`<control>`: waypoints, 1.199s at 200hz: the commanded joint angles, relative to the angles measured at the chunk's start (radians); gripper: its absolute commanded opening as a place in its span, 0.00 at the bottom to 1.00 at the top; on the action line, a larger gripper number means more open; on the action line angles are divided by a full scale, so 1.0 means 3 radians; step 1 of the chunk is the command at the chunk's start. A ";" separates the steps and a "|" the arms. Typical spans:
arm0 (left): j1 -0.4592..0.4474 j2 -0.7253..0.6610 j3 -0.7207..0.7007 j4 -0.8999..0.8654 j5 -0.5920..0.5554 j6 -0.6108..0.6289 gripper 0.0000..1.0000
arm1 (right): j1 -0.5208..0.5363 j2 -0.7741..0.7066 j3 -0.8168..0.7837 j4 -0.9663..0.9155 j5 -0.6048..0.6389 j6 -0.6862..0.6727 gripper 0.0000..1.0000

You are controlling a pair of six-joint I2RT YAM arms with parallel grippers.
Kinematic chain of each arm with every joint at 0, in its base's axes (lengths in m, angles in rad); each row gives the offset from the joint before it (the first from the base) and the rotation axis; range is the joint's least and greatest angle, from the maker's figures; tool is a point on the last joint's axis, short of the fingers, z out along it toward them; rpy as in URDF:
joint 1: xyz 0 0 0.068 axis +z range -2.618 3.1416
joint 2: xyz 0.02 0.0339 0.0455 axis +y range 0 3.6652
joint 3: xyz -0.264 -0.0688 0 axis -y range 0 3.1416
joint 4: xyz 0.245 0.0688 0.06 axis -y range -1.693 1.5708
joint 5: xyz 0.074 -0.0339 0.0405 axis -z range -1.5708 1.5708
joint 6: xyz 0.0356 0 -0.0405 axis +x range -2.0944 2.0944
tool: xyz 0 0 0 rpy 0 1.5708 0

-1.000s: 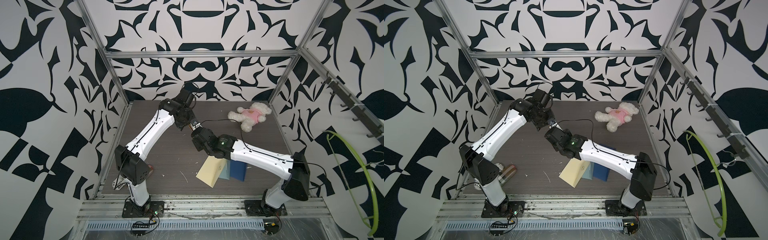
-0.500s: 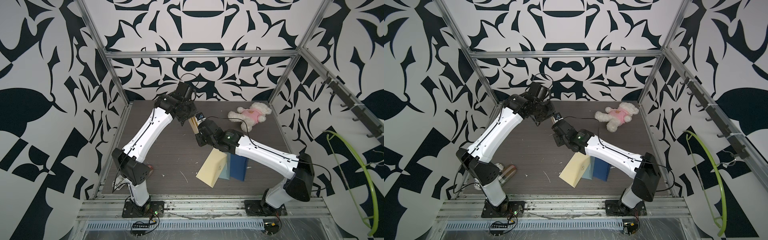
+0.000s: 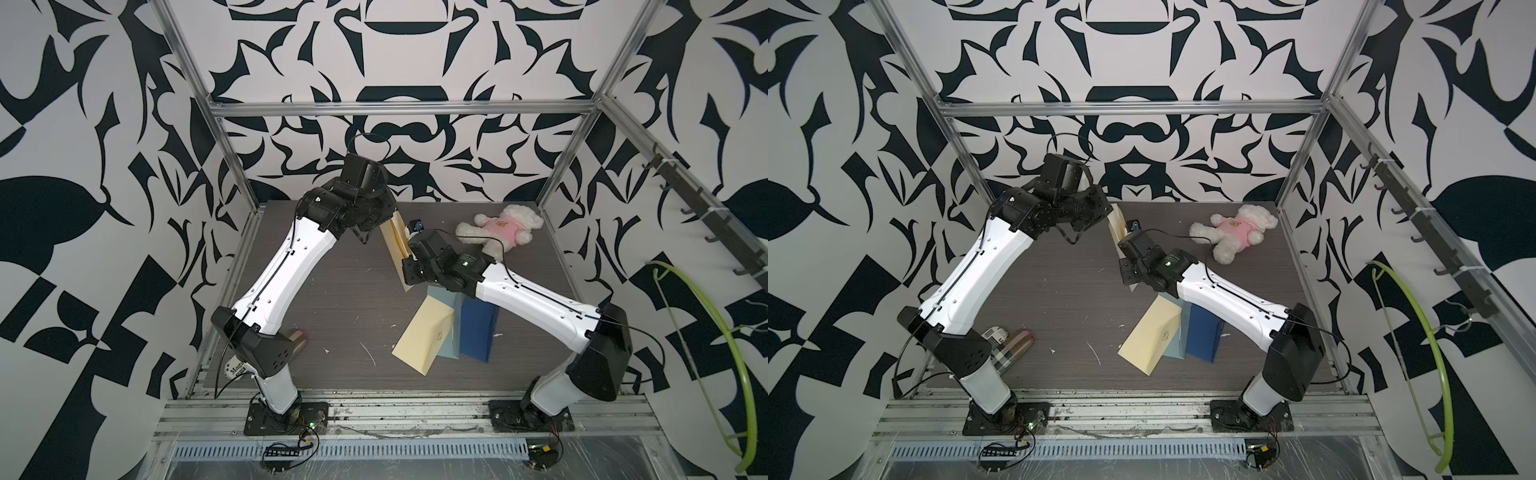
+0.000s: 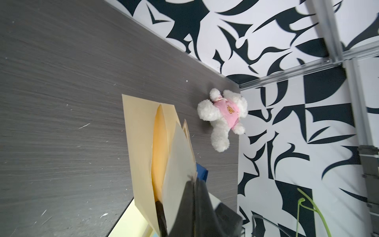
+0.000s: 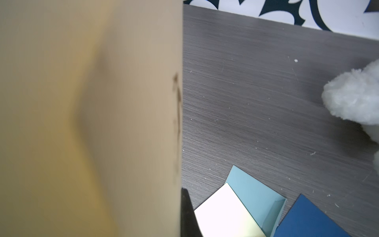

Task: Take the letter paper out of the envelope
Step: Take out the letter paper from the envelope, then place the envelope at the center of the board.

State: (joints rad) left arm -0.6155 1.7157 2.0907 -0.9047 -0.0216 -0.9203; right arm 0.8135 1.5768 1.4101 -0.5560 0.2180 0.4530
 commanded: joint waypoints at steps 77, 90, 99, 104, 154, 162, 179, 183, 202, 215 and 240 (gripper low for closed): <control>0.0136 -0.0077 0.0254 -0.0089 -0.0025 0.0061 0.00 | -0.0128 -0.0135 -0.0002 0.0015 -0.0045 0.0156 0.00; 0.0153 -0.0198 0.0092 0.0000 -0.0152 0.0094 0.00 | -0.0162 -0.0174 -0.0037 0.0016 -0.0047 0.0180 0.00; 0.0180 -0.0251 0.0040 0.0018 -0.0219 0.0133 0.00 | -0.0197 -0.0211 -0.0067 0.0008 -0.0047 0.0215 0.00; 0.0197 -0.0277 0.0023 0.0019 -0.0255 0.0158 0.00 | -0.0226 -0.0227 -0.0093 0.0004 -0.0052 0.0246 0.00; 0.0385 -0.0485 -0.0379 0.0099 -0.0307 0.0288 0.00 | -0.0598 -0.0857 -0.0524 0.0087 0.0336 0.0975 0.00; 0.0388 -0.0513 -0.0512 0.0154 -0.0276 0.0292 0.00 | -0.0668 -0.0977 -0.0573 0.0006 0.0510 0.1159 0.00; 0.0381 -0.0566 -0.0845 0.0275 -0.0125 0.0246 0.00 | -0.0858 -0.1272 -0.0769 -0.0087 0.0805 0.1569 0.00; 0.0380 -0.0576 -0.0927 0.0389 -0.0074 0.0225 0.00 | -0.0914 -0.1348 -0.0826 -0.0101 0.0856 0.1677 0.00; 0.0343 -0.0617 -0.1309 0.0626 0.0137 0.0116 0.00 | -0.1174 -0.1631 -0.1020 -0.0357 0.1186 0.2270 0.00; 0.0303 -0.0623 -0.1497 0.0722 0.0231 0.0076 0.00 | -0.1428 -0.1767 -0.1160 -0.0409 0.1237 0.2530 0.00; 0.0245 -0.0585 -0.1686 0.0824 0.0382 0.0046 0.00 | -0.2016 -0.1764 -0.1348 -0.0170 0.0859 0.2561 0.00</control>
State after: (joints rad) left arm -0.5259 1.5429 1.6222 -0.7353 0.0147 -0.8898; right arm 0.3321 1.0355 1.0527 -0.6331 0.4927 1.1042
